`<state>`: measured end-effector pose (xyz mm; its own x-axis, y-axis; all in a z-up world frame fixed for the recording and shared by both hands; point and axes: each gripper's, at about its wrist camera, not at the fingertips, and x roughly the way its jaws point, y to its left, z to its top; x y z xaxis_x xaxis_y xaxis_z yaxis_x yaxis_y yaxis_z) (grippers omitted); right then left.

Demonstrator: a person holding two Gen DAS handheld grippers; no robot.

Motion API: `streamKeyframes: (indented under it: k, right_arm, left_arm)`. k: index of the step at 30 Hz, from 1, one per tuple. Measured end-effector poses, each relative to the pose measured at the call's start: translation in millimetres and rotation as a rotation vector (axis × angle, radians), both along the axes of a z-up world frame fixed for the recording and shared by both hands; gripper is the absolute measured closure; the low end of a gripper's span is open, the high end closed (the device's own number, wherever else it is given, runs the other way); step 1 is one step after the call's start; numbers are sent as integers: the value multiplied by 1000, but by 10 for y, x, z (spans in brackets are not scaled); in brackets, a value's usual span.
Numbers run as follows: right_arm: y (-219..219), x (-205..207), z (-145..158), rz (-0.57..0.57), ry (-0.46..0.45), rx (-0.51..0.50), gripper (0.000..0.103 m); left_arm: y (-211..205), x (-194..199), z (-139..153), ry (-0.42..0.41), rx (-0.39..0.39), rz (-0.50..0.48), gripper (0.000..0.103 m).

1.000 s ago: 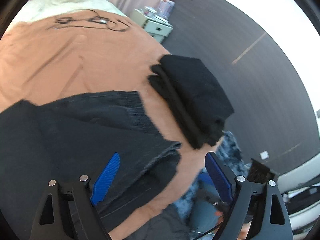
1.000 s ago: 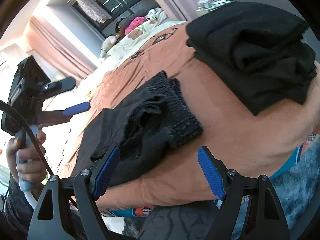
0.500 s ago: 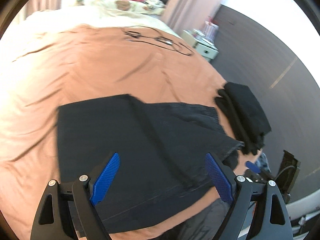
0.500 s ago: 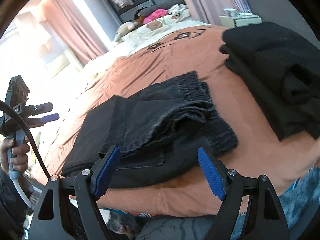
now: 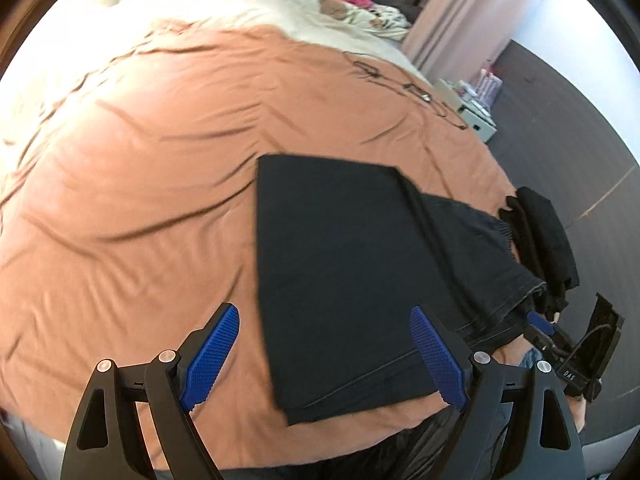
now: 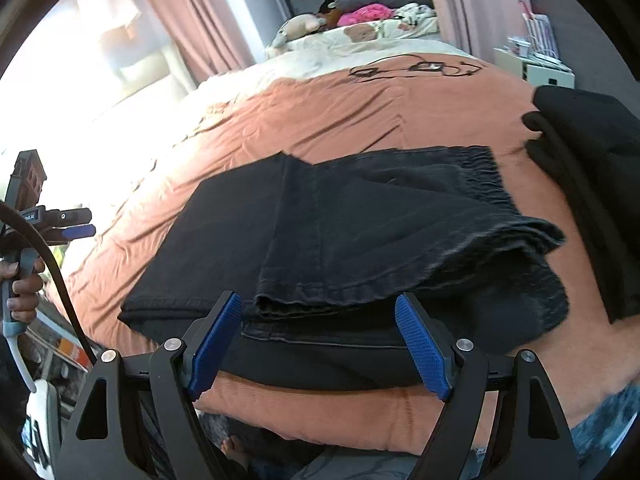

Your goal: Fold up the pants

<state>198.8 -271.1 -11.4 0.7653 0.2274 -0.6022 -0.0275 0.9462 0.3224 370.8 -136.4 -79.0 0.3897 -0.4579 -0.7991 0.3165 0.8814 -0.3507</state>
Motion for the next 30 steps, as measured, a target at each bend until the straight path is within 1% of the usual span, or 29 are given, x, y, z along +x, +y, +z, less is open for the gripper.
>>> streamKeyframes:
  k: [1,3,6,9,15,23,24,25,26,28,29,30]
  right_arm:
    - [51,19,6,9,3,-15,23]
    - [135,68,19,29,9,-41,27]
    - [257,152,30,43,22,-79,29]
    - [340,233,28,61,35,-108,29]
    - [534,353,-2,98,59,-198,29]
    - [812,525,-22,141,86,-366,30]
    - [842,549,-29,139,90,-389,33]
    - [865,576,-37,134,98,-414,39]
    - [891,610,-43,131,108,-436,42]
    - [913,618,-54,136,114,-454,45]
    - [952,613,-66,141,117,-478,49]
    - [998,624,-77,147,121,-498,50]
  left_arm:
    - [55,-20,-62,10,-5,8,14]
    - [158,-55,-156,22,-13,19,15]
    - [221,-143,-286,36,-21,30,18]
    - [218,-246,-410,55,-29,14,19]
    - [198,-415,-628,79,-4,-13,19]
    - [263,-524,-748,89,5,-4,19]
    - [283,-535,-750,87,0,1,19]
    - [301,-546,-750,86,-6,4,19]
    - [330,-560,-753,85,-13,10,19]
    - [366,-581,-762,84,-16,20,19]
    - [379,-590,-761,84,-19,24,19]
    - [404,-599,-765,85,-27,30,19]
